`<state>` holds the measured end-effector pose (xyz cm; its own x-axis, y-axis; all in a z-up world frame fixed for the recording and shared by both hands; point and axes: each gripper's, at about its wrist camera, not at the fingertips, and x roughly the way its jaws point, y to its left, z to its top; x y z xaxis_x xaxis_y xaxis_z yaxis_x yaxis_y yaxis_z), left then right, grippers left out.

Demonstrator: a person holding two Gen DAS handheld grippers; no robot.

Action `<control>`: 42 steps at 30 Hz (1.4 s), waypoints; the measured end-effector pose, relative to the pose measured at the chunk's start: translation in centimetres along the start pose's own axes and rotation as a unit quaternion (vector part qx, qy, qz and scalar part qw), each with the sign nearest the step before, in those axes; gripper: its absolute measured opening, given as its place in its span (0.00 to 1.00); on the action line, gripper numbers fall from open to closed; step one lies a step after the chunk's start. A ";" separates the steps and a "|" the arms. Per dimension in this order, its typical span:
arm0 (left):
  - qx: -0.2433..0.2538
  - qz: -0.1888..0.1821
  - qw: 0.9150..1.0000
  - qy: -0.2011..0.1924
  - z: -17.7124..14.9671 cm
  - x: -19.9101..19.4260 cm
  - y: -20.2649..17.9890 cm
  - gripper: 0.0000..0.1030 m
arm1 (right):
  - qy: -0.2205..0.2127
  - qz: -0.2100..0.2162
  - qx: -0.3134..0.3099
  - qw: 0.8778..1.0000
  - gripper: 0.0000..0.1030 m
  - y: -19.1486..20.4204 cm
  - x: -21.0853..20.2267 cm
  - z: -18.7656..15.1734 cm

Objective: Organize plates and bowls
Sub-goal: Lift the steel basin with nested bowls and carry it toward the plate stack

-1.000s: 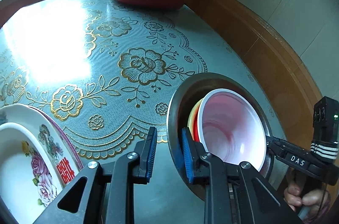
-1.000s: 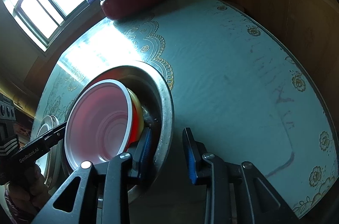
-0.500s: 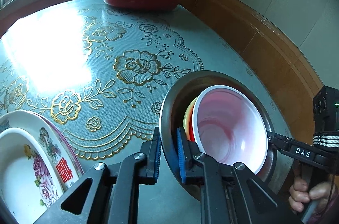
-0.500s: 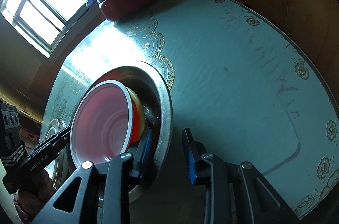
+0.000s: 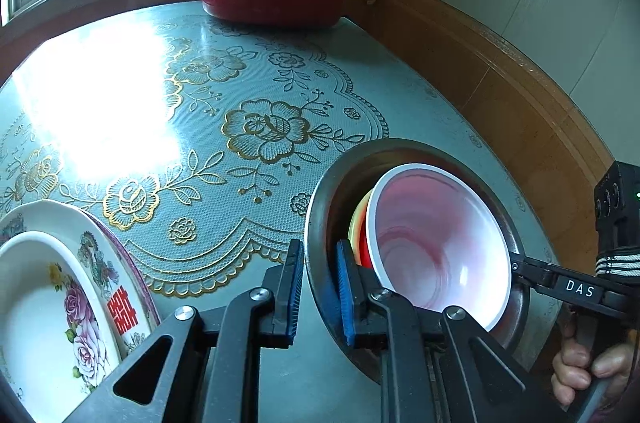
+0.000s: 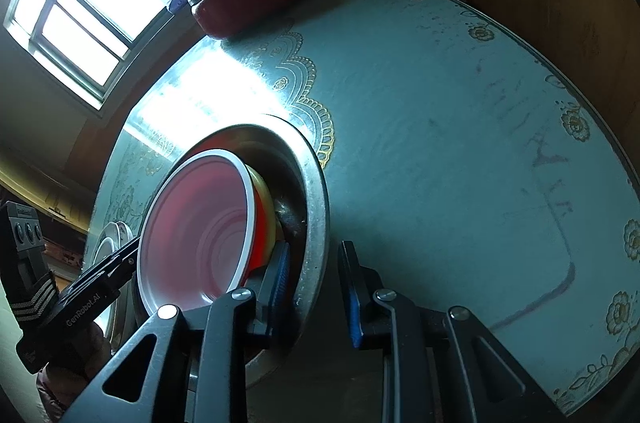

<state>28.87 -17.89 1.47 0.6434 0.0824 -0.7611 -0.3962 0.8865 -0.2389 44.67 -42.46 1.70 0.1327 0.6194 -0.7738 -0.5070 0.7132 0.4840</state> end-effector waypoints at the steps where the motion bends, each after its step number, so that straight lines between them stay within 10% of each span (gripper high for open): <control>1: 0.001 0.003 1.000 -0.002 -0.2 -0.2 -0.2 0.14 | 0.000 -0.002 -0.002 1.000 0.22 0.1 0.0 0.0; 17: 0.004 0.037 0.999 -0.015 -0.5 -0.3 -0.8 0.14 | 0.003 0.005 -0.012 1.000 0.15 0.8 0.3 0.1; 42: 0.046 -0.019 0.999 0.007 0.3 -0.3 0.6 0.14 | -0.028 -0.012 0.130 0.991 0.16 0.1 -0.1 -1.8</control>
<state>28.66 -17.21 1.76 0.6467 0.0416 -0.7616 -0.3095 0.9270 -0.2121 43.04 -43.04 1.08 0.1926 0.6132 -0.7661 -0.2671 0.7840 0.5604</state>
